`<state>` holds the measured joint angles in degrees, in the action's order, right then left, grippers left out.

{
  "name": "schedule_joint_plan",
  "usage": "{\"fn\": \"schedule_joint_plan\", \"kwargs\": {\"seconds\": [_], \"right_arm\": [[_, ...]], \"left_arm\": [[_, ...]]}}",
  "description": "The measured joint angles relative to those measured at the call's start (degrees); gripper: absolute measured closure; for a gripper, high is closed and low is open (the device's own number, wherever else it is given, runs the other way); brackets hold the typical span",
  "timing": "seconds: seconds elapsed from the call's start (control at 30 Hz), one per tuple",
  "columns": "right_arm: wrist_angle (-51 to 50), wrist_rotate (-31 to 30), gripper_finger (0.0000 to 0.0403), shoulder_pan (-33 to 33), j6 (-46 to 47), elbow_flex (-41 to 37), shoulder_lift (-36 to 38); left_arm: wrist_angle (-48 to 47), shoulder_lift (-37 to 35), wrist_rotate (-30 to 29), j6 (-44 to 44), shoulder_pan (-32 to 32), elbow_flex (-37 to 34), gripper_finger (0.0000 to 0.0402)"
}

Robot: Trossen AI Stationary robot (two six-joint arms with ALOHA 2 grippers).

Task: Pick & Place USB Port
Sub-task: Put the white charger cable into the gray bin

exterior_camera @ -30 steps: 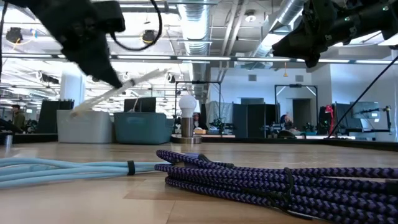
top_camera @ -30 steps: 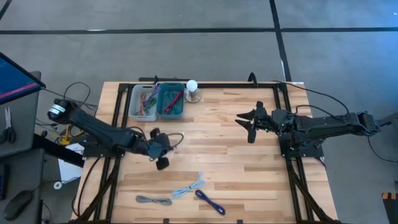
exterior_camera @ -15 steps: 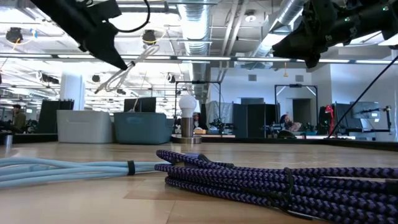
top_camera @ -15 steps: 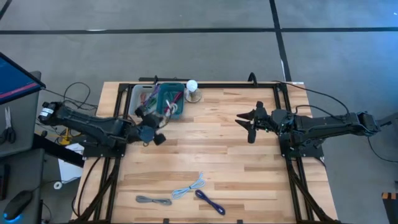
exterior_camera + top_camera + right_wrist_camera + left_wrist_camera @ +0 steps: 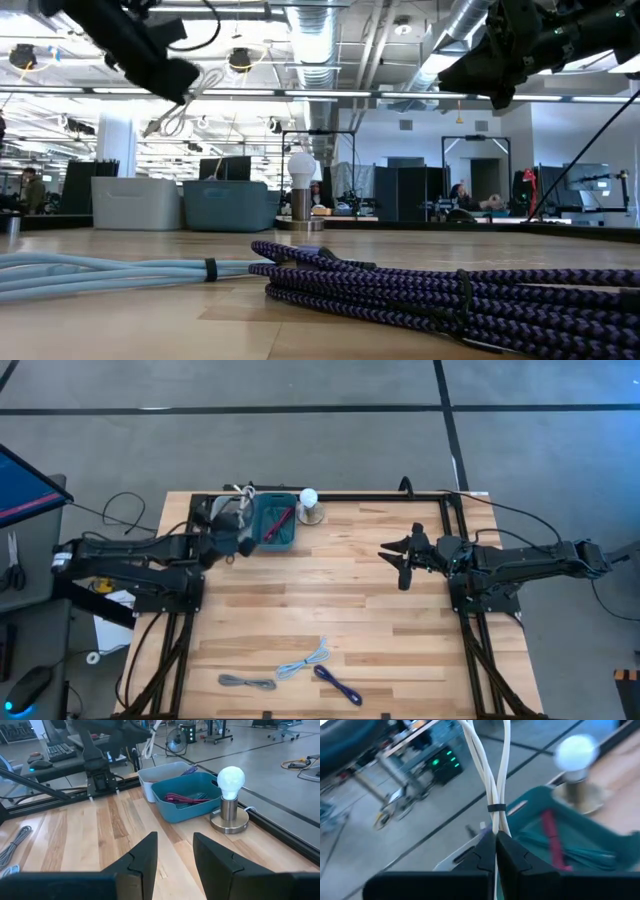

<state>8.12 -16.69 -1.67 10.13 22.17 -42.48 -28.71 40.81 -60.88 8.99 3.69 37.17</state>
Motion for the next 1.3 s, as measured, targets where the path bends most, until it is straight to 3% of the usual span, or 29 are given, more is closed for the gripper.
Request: {"fn": "schedule_joint_plan", "kwargs": {"seconds": [0.17,0.63,0.97,1.3], "right_arm": [[0.0,0.0,0.0285,0.0,0.0,0.0,0.0],[-0.4,-0.1,0.0285,0.0,0.0,0.0,0.0],[-0.4,-0.1,0.0285,0.0,0.0,0.0,0.0],[-0.4,-0.1,0.0285,0.0,-0.2,0.0,0.0]], "left_arm": [[-0.2,-0.1,0.9,2.8,7.5,-3.1,0.0397],[3.9,-0.1,20.3,10.6,25.6,-11.4,0.0397],[8.6,0.0,29.1,10.8,33.5,-15.4,0.0394],[11.5,0.0,29.3,10.5,35.2,-15.4,0.0354]]}}
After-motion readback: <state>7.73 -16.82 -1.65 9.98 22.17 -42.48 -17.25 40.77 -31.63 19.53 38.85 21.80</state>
